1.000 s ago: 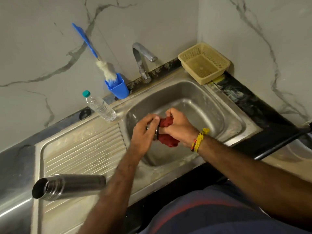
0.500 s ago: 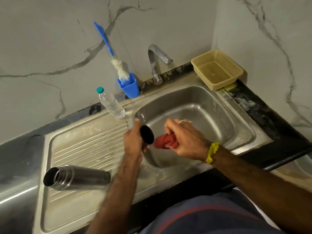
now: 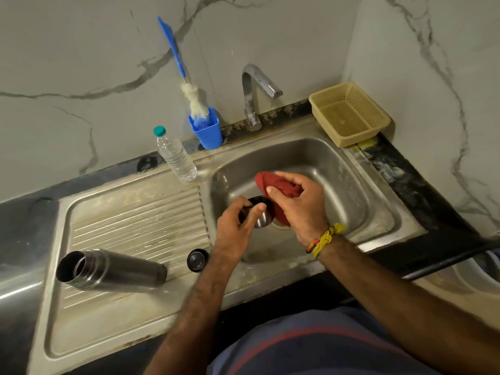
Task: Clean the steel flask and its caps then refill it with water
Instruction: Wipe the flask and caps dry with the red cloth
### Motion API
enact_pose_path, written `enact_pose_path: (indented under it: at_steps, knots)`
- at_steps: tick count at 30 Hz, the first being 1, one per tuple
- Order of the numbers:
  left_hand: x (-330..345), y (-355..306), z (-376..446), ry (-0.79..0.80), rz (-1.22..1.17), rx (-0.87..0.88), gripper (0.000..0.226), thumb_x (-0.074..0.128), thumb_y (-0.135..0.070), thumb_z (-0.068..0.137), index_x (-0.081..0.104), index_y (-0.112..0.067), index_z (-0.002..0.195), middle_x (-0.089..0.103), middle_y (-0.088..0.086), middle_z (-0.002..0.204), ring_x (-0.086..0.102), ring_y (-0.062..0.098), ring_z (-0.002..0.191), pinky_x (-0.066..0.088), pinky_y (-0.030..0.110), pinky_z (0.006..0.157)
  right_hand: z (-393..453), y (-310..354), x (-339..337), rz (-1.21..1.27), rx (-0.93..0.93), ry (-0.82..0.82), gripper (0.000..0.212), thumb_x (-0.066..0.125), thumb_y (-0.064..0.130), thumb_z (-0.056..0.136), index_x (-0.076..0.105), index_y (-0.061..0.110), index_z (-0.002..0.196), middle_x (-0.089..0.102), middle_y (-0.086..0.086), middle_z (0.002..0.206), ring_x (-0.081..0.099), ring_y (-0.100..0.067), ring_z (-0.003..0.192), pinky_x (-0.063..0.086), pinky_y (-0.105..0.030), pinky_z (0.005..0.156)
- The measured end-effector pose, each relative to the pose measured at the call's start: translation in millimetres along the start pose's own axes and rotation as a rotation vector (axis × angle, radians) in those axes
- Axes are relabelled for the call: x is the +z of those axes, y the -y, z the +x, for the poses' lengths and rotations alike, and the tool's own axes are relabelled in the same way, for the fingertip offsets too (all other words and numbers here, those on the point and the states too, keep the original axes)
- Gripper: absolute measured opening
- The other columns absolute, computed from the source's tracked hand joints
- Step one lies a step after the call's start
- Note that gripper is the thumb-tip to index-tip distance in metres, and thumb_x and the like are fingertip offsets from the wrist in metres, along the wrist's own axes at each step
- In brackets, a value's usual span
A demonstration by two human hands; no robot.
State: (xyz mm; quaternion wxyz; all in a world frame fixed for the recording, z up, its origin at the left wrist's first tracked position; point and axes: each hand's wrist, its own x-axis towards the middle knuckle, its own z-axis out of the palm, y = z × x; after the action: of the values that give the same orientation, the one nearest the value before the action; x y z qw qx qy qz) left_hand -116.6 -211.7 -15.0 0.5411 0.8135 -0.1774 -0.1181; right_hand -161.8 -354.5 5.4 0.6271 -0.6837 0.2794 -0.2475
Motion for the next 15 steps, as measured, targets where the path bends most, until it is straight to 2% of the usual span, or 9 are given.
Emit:
enact_pose_path:
  at_steps: [2, 5, 6, 9, 12, 13, 15]
  knots:
    - [-2, -6, 1, 0.013, -0.052, -0.047, 0.032, 0.065, -0.052, 0.092, 0.067, -0.022, 0.08, 0.066, 0.001, 0.07, 0.057, 0.009, 0.067, 0.049, 0.037, 0.066, -10, -1, 3, -0.053, -0.119, -0.018, 0.036, 0.082, 0.012, 0.077, 0.072, 0.014, 0.111, 0.073, 0.003, 0.106, 0.069, -0.008, 0.099, 0.056, -0.027, 0.09]
    - [-1, -15, 3, -0.159, -0.394, -0.234, 0.027, 0.058, -0.021, 0.103, 0.068, -0.015, 0.079, 0.066, -0.006, 0.064, 0.061, 0.005, 0.063, 0.054, 0.025, 0.068, -41, -12, 5, -0.212, -0.379, 0.066, 0.035, 0.082, 0.008, 0.075, 0.069, 0.014, 0.108, 0.069, 0.0, 0.106, 0.065, -0.011, 0.098, 0.054, -0.027, 0.088]
    - [1, -17, 3, -0.178, -0.441, -0.271, 0.028, 0.057, -0.018, 0.104, 0.07, -0.014, 0.08, 0.068, -0.004, 0.066, 0.064, 0.006, 0.065, 0.055, 0.023, 0.069, -42, -15, 5, -0.255, -0.42, 0.079, 0.035, 0.081, 0.006, 0.075, 0.068, 0.013, 0.107, 0.068, -0.001, 0.105, 0.065, -0.012, 0.096, 0.055, -0.029, 0.087]
    - [12, -18, 0, -0.166, -0.402, -0.299, 0.029, 0.059, -0.016, 0.103, 0.076, -0.02, 0.079, 0.073, 0.003, 0.08, 0.066, 0.006, 0.074, 0.052, 0.024, 0.074, -16, -14, 6, -0.302, -0.368, 0.02, 0.032, 0.075, 0.009, 0.077, 0.067, 0.015, 0.107, 0.07, -0.002, 0.112, 0.066, -0.018, 0.102, 0.054, -0.041, 0.091]
    - [14, -17, 7, -0.259, -0.373, -0.286, 0.032, 0.064, -0.014, 0.099, 0.078, -0.02, 0.072, 0.074, 0.014, 0.085, 0.069, 0.021, 0.083, 0.055, 0.032, 0.084, -12, -12, 4, -0.459, -0.463, 0.163, 0.034, 0.07, 0.015, 0.081, 0.066, 0.016, 0.115, 0.068, -0.004, 0.118, 0.063, -0.022, 0.107, 0.053, -0.043, 0.092]
    - [14, -17, 6, -0.277, -0.377, -0.297, 0.03, 0.064, -0.012, 0.099, 0.078, -0.019, 0.073, 0.075, 0.013, 0.083, 0.071, 0.023, 0.084, 0.056, 0.034, 0.085, -17, -13, 0, -0.522, -0.5, 0.204, 0.035, 0.069, 0.018, 0.082, 0.065, 0.018, 0.117, 0.068, -0.005, 0.117, 0.063, -0.024, 0.105, 0.054, -0.044, 0.088]
    - [18, -20, -3, -0.26, -0.419, -0.358, 0.021, 0.065, -0.011, 0.098, 0.079, -0.013, 0.084, 0.077, 0.005, 0.08, 0.073, 0.016, 0.083, 0.055, 0.031, 0.087, -16, -15, -5, -0.555, -0.488, 0.193, 0.037, 0.068, 0.016, 0.082, 0.065, 0.022, 0.118, 0.07, -0.005, 0.11, 0.064, -0.026, 0.099, 0.055, -0.045, 0.082]
